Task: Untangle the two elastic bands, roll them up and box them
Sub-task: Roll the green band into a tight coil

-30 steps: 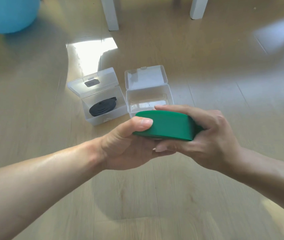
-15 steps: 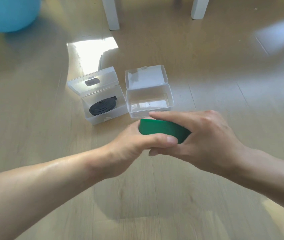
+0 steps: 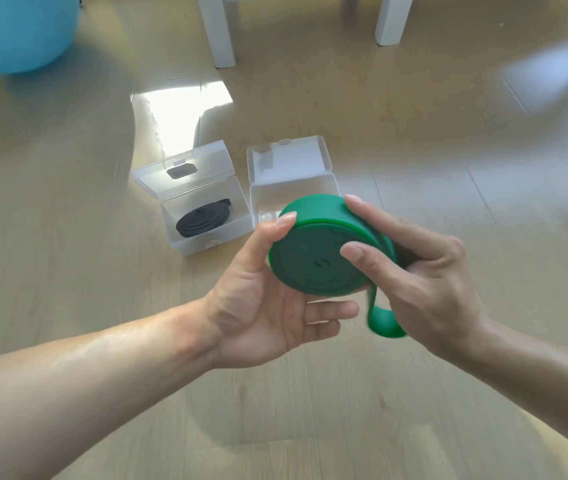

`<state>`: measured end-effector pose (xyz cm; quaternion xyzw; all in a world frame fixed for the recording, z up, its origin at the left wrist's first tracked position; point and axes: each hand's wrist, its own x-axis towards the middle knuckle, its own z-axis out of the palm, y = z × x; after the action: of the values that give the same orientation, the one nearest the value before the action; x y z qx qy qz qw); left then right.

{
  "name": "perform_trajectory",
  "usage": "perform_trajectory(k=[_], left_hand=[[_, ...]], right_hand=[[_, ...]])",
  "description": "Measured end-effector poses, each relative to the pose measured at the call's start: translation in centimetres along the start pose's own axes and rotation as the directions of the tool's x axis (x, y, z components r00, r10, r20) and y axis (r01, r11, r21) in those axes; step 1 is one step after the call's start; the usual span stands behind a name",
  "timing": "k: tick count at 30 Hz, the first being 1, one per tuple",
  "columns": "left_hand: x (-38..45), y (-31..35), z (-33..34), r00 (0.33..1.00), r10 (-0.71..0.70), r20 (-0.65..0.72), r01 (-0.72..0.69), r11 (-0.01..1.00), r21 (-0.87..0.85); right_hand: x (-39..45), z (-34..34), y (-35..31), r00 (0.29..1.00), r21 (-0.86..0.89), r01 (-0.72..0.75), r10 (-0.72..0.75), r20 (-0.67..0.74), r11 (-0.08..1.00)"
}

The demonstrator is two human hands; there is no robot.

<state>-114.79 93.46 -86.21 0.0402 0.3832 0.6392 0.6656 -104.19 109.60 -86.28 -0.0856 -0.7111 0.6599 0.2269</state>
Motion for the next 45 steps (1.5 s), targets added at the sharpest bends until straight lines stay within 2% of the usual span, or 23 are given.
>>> perform_trajectory(k=[3, 5, 8, 10, 12, 14, 18, 21, 23, 25, 27, 30, 33, 35, 38, 42, 45], left_hand=[[0.1, -0.2, -0.9, 0.996, -0.009, -0.088, 0.023, 0.987, 0.156], [-0.1, 0.2, -1.8, 0.975, 0.118, -0.187, -0.045, 0.933, 0.357], [-0.5, 1.3, -1.6, 0.92, 0.327, -0.217, -0.095, 0.723, 0.684], [-0.3, 1.3, -1.4, 0.898, 0.395, -0.196, -0.087, 0.595, 0.799], [-0.3, 1.2, -1.3, 0.878, 0.426, -0.219, -0.091, 0.597, 0.797], [-0.3, 1.1, -1.3, 0.89, 0.391, -0.233, -0.079, 0.638, 0.766], [0.0, 0.1, -1.5, 0.909, 0.275, -0.312, -0.052, 0.819, 0.571], [0.0, -0.1, -2.0, 0.921, 0.196, -0.336, -0.08, 0.941, 0.327], [-0.1, -0.1, -2.5, 0.93, 0.158, -0.332, -0.091, 0.974, 0.21], [0.0, -0.2, -2.7, 0.944, 0.113, -0.311, -0.064, 0.984, 0.164], [0.0, 0.0, -2.6, 0.961, 0.045, -0.271, 0.009, 0.981, 0.194], [0.2, 1.3, -2.0, 0.972, -0.045, -0.231, 0.14, 0.9, 0.413], [0.6, 2.3, -0.7, 0.969, -0.129, -0.212, 0.247, 0.598, 0.763], [1.0, 2.0, -0.2, 0.968, -0.159, -0.193, 0.248, 0.517, 0.819], [0.9, 1.1, -1.1, 0.971, -0.137, -0.196, 0.239, 0.579, 0.78], [0.3, 1.0, -3.2, 0.967, -0.02, -0.254, 0.191, 0.718, 0.669], [0.3, 0.8, -3.9, 0.966, -0.09, -0.242, 0.226, 0.747, 0.625]], right_hand=[[0.5, -0.5, -0.2, 0.994, 0.003, -0.1, 0.099, 0.043, 0.995], [1.0, -1.2, -0.6, 0.981, -0.089, -0.153, 0.162, 0.105, 0.984], [1.5, -1.7, -1.2, 0.933, -0.293, -0.213, 0.284, 0.223, 0.932], [1.9, -1.7, -1.4, 0.889, -0.376, -0.244, 0.361, 0.282, 0.894], [2.3, -1.5, -1.6, 0.847, -0.4, -0.271, 0.414, 0.333, 0.876], [2.7, -1.6, -1.7, 0.795, -0.36, -0.335, 0.466, 0.387, 0.871], [3.2, -2.3, -1.5, 0.698, -0.307, -0.505, 0.591, 0.404, 0.807], [3.3, -3.1, -1.2, 0.665, -0.275, -0.582, 0.643, 0.38, 0.765], [3.0, -3.4, -1.1, 0.648, -0.251, -0.626, 0.672, 0.357, 0.738], [2.7, -3.2, -0.9, 0.667, -0.194, -0.645, 0.668, 0.331, 0.739], [2.6, -3.1, -1.0, 0.701, -0.183, -0.626, 0.65, 0.293, 0.758], [3.1, -3.0, -1.7, 0.687, -0.282, -0.588, 0.652, 0.322, 0.758], [3.6, -2.2, -2.4, 0.594, -0.489, -0.474, 0.676, 0.436, 0.732], [3.9, -1.6, -2.6, 0.553, -0.569, -0.401, 0.685, 0.475, 0.718], [4.0, -1.6, -2.2, 0.582, -0.541, -0.416, 0.671, 0.458, 0.731], [3.6, -2.5, -0.9, 0.683, -0.339, -0.529, 0.627, 0.374, 0.778], [3.5, -2.2, -0.1, 0.7, -0.269, -0.57, 0.631, 0.334, 0.776]])
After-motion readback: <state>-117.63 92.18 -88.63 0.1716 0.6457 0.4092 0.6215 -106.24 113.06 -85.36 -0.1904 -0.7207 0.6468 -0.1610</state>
